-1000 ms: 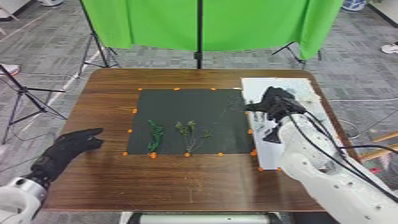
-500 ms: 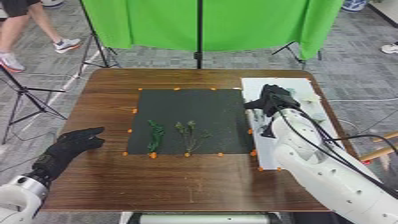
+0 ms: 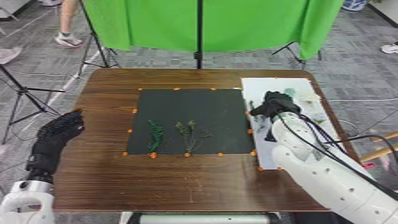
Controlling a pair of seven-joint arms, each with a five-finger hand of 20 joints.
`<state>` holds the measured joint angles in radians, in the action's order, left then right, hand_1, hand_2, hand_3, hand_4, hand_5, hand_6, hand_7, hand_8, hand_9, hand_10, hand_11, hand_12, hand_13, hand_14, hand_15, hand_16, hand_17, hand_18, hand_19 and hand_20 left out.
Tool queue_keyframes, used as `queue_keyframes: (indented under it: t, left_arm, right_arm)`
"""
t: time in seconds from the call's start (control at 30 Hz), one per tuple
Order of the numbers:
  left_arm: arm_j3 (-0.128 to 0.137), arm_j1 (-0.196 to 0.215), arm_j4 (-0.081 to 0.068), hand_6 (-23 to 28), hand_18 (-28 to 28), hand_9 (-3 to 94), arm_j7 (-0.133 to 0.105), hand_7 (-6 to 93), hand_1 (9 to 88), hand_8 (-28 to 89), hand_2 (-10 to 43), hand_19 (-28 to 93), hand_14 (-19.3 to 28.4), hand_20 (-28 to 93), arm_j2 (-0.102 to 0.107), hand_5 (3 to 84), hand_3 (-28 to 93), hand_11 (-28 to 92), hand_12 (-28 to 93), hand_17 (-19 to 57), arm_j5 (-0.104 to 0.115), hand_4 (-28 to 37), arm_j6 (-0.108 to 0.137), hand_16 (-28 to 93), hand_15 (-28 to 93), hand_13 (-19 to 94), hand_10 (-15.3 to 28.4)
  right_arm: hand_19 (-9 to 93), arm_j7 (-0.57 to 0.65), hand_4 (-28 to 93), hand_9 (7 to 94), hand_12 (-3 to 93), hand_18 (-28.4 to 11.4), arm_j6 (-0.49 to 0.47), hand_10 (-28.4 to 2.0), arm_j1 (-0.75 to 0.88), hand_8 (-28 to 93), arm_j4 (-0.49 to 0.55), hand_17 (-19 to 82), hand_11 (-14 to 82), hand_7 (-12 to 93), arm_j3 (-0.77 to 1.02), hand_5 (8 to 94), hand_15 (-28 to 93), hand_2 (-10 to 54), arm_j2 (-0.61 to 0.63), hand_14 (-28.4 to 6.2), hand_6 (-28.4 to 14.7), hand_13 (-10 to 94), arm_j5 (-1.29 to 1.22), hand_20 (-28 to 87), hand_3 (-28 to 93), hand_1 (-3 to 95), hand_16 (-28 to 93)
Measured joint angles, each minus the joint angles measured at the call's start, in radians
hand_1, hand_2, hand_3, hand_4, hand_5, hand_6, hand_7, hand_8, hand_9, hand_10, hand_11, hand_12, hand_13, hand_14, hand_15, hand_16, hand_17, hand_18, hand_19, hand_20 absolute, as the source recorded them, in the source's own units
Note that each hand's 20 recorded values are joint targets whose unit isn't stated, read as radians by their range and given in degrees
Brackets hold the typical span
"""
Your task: Arrange flowers
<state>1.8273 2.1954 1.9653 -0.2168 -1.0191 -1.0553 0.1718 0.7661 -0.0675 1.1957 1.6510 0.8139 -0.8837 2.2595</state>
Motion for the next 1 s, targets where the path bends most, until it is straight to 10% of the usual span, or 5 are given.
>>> queue_keyframes:
  t: [0.27,0.63,1.0]
  left_arm:
    - [0.051,0.007,0.001,5.7,13.7,35.0,0.061,10.6,35.3,-6,-6.6,8,16.2,19,-0.008,40.8,64,19,13,6.3,0.013,-14.3,-0.085,3,17,30,12.1]
    - [0.049,0.012,0.004,5.7,14.2,35.1,0.086,9.9,34.8,-5,-6.6,9,16.6,19,-0.025,40.5,64,18,14,4.7,0.001,-14.5,-0.103,3,17,29,12.2]
    - [0.062,0.027,0.016,5.8,14.5,34.8,0.109,9.7,34.5,-5,-6.2,9,16.7,18,-0.041,40.3,64,17,14,3.9,-0.002,-14.7,-0.115,3,17,29,12.2]
  right_arm:
    - [93,-0.002,-13,90.1,29.1,-12.7,0.001,-13.3,-0.019,-7,-0.018,70,41.4,15,-0.037,80.7,64,-9.5,-0.015,-1.4,-6.2,94,0.035,59,55,27.7,31]
    - [93,-0.016,-5,92.9,28.3,-11.8,-0.024,-11.4,-0.085,18,-0.065,73,44.1,21,-0.126,85.7,69,-9.5,-0.054,-0.2,-4.3,94,0.103,58,51,54.7,26]
    - [93,-0.059,-3,93.7,27.7,-12.3,0.077,-10.4,-0.033,22,-0.055,75,46.7,26,-0.063,86.9,72,-9.5,-0.083,-0.4,-4.3,94,0.018,60,57,56.1,24]
